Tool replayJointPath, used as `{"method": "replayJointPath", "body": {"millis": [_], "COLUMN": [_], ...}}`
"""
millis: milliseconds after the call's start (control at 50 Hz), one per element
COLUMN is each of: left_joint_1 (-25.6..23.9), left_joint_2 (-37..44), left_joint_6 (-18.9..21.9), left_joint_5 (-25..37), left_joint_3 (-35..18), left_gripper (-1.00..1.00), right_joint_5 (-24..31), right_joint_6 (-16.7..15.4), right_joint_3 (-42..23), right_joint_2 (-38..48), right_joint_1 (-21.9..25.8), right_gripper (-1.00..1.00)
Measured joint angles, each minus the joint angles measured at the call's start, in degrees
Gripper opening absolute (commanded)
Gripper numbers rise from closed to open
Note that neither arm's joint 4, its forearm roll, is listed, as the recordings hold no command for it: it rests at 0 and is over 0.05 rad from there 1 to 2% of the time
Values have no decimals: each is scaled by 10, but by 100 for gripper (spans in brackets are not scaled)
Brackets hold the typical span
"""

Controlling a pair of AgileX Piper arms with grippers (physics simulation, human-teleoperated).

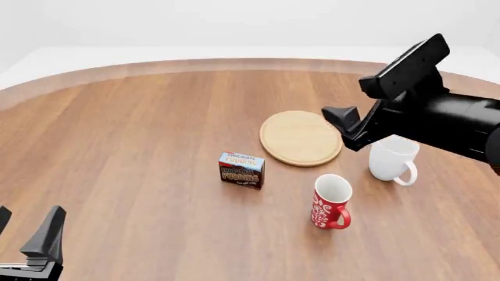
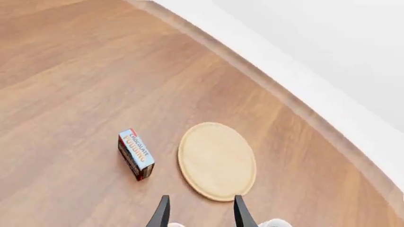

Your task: Put the chocolate pudding to the left of the plate.

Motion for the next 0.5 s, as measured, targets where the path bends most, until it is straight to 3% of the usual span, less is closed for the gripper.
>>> {"method": "replayJointPath", "body": {"millis": [500], "left_joint_1": [0], "left_joint_2": [0], "left_joint_6": [0], "left_joint_5": [0], "left_joint_3": [0], "left_gripper": [100], "right_joint_5": [27], "right_joint_6": [23], "right_joint_3": [-19], "right_joint_2": [94], "right_joint_1": [69], "right_gripper": [100]}}
